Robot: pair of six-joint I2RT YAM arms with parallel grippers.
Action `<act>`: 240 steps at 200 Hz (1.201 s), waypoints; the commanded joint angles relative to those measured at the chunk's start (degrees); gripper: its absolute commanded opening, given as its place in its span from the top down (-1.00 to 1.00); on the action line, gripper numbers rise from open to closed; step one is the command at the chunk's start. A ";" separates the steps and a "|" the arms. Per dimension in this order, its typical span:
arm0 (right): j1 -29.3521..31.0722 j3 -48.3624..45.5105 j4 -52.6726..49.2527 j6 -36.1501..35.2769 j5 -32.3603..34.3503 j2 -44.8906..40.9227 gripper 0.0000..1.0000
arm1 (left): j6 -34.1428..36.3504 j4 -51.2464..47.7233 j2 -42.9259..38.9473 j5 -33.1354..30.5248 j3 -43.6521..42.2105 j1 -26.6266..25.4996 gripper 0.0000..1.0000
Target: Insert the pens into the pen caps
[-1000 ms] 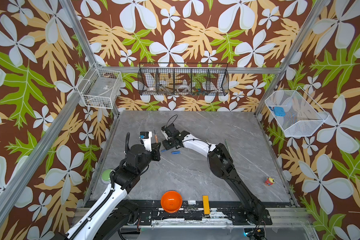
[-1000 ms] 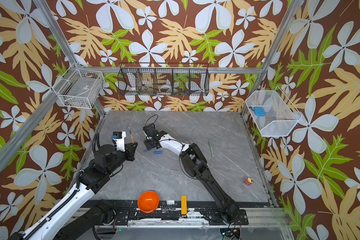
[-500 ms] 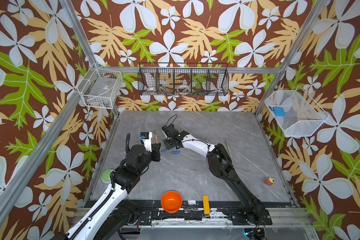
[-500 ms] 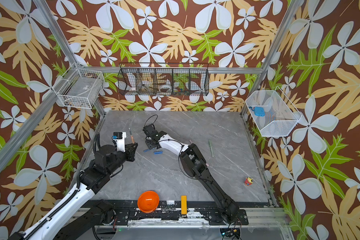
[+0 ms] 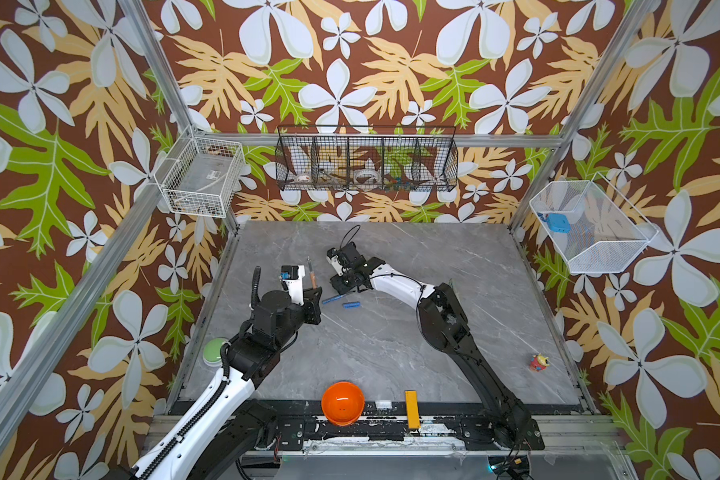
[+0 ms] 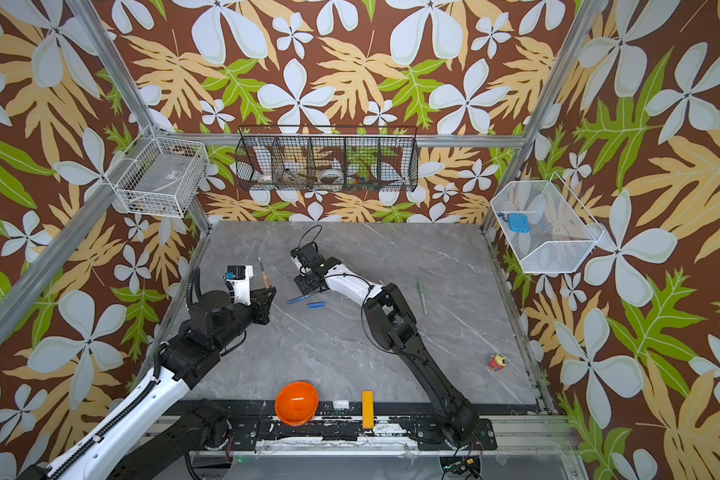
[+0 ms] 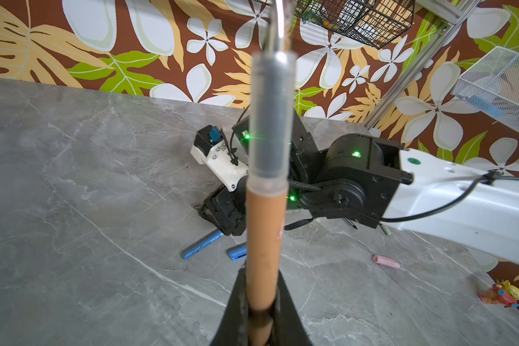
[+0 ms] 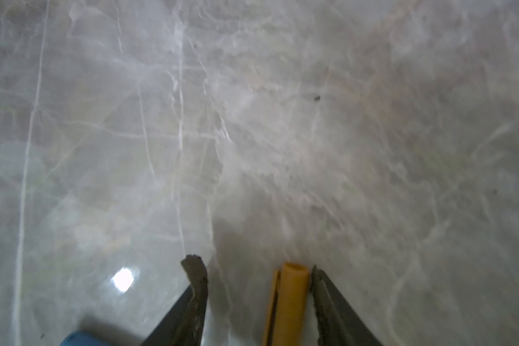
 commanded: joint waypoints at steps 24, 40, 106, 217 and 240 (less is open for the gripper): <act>-0.18 -1.55 -3.93 -1.43 5.49 -0.01 0.10 | 0.04 1.03 -0.48 -0.21 -0.21 0.05 1.00; -0.19 -3.43 -4.18 -2.01 7.41 -1.39 0.20 | 0.08 1.16 0.03 0.21 -0.12 0.05 1.00; -1.82 -13.80 -3.59 -1.40 7.37 -8.63 0.62 | -0.62 3.53 1.30 1.61 -0.60 0.05 1.00; -5.20 -42.82 3.21 1.09 3.68 -27.57 0.49 | -0.77 5.14 3.03 3.27 -0.06 0.05 1.00; -5.22 -43.03 3.68 1.08 2.85 -31.01 0.28 | -0.48 4.37 3.30 3.35 1.15 0.05 1.00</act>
